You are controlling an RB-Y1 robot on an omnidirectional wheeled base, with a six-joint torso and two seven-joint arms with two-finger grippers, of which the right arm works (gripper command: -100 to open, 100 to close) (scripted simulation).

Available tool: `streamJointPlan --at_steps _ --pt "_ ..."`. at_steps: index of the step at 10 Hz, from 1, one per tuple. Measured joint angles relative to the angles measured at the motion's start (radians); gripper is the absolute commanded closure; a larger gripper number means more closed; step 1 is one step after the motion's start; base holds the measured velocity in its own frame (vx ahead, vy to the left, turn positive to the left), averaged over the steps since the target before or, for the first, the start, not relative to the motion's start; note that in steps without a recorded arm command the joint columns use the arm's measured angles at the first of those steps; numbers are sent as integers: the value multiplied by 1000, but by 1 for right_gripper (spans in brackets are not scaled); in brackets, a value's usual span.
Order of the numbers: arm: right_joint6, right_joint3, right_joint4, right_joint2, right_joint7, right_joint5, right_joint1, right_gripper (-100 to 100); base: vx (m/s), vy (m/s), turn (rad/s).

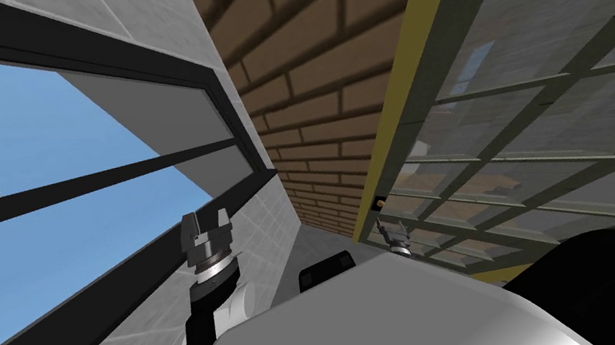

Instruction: Pull the door open

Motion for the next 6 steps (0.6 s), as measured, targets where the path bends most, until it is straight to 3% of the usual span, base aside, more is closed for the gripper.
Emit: streamJointPlan --at_steps 6 --pt "51 -3 112 -59 -79 11 -113 -100 108 -28 -89"
